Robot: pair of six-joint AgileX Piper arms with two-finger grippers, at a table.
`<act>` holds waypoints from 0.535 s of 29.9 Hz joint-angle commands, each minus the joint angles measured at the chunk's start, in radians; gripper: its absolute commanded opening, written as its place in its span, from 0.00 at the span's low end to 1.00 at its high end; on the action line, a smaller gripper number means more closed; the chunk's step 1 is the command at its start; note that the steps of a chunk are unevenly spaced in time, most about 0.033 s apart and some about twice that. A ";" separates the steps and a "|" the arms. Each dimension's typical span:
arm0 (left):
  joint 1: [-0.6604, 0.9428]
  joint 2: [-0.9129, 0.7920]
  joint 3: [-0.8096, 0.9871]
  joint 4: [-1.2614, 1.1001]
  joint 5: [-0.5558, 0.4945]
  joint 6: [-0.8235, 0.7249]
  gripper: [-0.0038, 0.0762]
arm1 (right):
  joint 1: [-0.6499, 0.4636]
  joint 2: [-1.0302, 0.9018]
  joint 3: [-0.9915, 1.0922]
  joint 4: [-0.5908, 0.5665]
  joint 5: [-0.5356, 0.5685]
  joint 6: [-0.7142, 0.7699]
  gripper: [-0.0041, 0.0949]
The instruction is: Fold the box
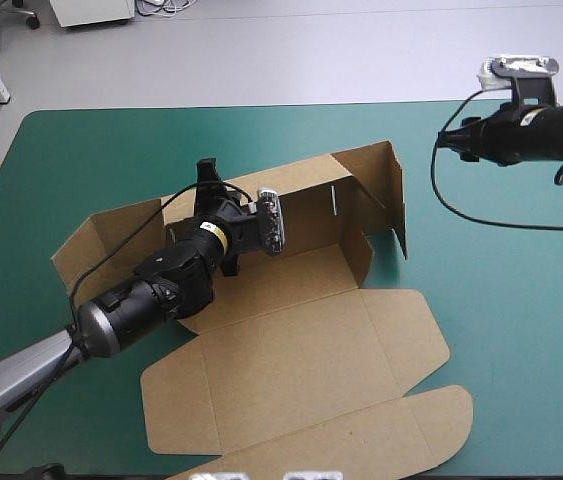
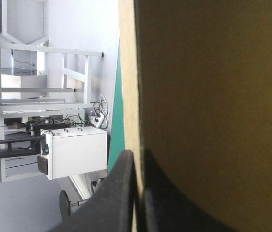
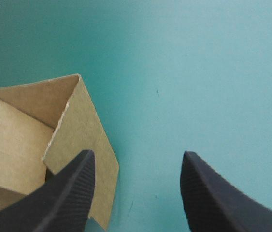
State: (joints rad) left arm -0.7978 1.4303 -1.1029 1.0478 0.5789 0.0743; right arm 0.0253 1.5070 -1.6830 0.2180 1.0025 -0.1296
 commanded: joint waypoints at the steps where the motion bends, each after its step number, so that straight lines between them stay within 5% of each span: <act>1: -0.013 -0.036 -0.022 0.034 -0.015 -0.022 0.03 | -0.031 0.064 -0.140 0.111 -0.033 -0.061 0.48; 6: -0.013 -0.036 -0.017 0.048 -0.025 -0.022 0.03 | -0.036 0.229 -0.306 0.168 0.013 -0.095 0.38; 16: -0.010 -0.026 0.053 0.513 -0.212 -0.192 0.03 | -0.046 0.349 -0.461 0.152 0.133 -0.115 0.37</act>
State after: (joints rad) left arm -0.8018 1.4301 -1.0263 1.3498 0.4235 -0.0364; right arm -0.0044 1.9134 -2.1006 0.3530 1.1655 -0.2282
